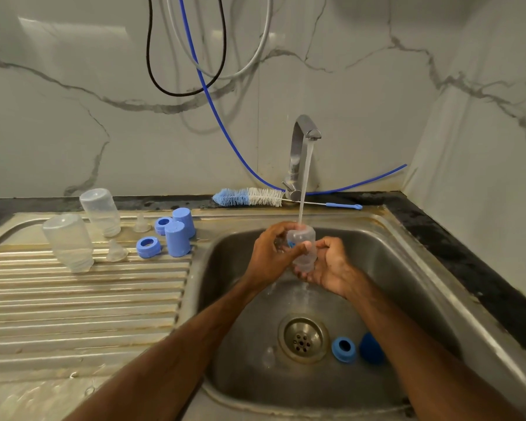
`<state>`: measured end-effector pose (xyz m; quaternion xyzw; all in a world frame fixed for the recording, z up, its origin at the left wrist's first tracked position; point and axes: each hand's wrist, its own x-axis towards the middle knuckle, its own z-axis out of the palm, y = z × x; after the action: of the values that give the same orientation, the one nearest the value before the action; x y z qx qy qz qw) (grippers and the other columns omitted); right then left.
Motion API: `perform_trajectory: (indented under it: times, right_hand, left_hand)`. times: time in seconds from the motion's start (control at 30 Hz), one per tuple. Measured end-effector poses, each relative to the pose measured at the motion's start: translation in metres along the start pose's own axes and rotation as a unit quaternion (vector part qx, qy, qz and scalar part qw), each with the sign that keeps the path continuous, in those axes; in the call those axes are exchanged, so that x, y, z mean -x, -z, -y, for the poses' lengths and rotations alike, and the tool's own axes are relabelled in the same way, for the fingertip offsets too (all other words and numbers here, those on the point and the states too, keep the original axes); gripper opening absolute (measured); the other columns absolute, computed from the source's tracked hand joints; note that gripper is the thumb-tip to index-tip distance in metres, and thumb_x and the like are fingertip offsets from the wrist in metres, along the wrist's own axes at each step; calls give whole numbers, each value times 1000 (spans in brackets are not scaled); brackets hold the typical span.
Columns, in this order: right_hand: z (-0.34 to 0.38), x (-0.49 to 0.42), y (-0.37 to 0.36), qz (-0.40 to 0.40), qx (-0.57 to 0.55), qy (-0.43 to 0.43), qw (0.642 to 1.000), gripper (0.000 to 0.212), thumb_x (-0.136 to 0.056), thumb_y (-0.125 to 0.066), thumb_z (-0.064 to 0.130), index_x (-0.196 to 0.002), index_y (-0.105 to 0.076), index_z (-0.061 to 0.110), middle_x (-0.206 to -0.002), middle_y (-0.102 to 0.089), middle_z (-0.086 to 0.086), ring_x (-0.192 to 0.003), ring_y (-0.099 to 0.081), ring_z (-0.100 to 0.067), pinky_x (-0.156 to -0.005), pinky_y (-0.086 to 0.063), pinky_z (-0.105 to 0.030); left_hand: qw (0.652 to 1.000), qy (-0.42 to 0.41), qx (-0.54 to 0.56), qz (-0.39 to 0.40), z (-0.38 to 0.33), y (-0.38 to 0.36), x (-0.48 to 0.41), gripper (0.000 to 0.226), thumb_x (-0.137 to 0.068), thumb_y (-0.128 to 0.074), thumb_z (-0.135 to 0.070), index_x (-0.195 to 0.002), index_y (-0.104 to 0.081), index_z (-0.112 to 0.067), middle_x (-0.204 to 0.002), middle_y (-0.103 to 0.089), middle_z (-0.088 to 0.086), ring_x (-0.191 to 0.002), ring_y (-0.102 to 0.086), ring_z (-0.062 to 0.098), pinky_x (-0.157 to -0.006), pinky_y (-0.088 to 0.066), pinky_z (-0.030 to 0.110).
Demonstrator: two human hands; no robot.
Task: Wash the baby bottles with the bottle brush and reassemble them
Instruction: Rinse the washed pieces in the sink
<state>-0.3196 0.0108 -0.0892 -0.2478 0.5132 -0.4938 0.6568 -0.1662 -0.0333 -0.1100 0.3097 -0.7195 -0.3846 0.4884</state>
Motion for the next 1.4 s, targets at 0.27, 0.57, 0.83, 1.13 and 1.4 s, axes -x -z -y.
perform_trajectory:
  times: [0.27,0.57,0.83,1.13,1.4]
  right_hand:
    - [-2,-5,-2,0,112,-16,994,63,-103,-28,53,-111,-66,3,-79,-68,-15,-50,-46,-17,-37,-28,-22]
    - [12,6,-5,2,154,64,986,38,-100,-54,34,-123,-62,5,-93,-70,-14,-56,-46,-10,-48,-34,-21]
    - [17,4,9,-40,158,12,987,61,-96,-47,64,-95,-68,6,-59,-54,-2,-41,-36,-7,-36,-28,-18]
    - [14,2,-6,-19,217,132,967,33,-101,-57,37,-120,-63,11,-91,-67,-9,-64,-55,-14,-52,-45,-26]
    - [14,3,-4,-79,224,113,965,58,-97,-50,63,-109,-68,8,-78,-73,-11,-55,-62,-17,-48,-50,-25]
  left_hand:
    - [999,15,35,2,-10,6,-1,38,-85,-81,-35,-114,-68,-13,-103,-76,1,-92,-75,16,-76,-64,38]
    - [971,178,156,-4,-9,5,-2,45,-97,-67,-34,-132,-44,-17,-123,-61,14,-93,-73,13,-73,-59,25]
    - [972,141,156,106,-18,-1,1,43,-106,-51,-31,-146,-38,-19,-125,-59,4,-101,-71,10,-77,-61,29]
    - [967,223,117,46,-20,4,1,42,-106,-49,-39,-139,-34,-19,-116,-60,10,-90,-74,20,-69,-63,33]
    - [990,115,60,57,-8,1,1,40,-102,-57,-45,-134,-45,-25,-120,-63,9,-100,-70,22,-82,-63,40]
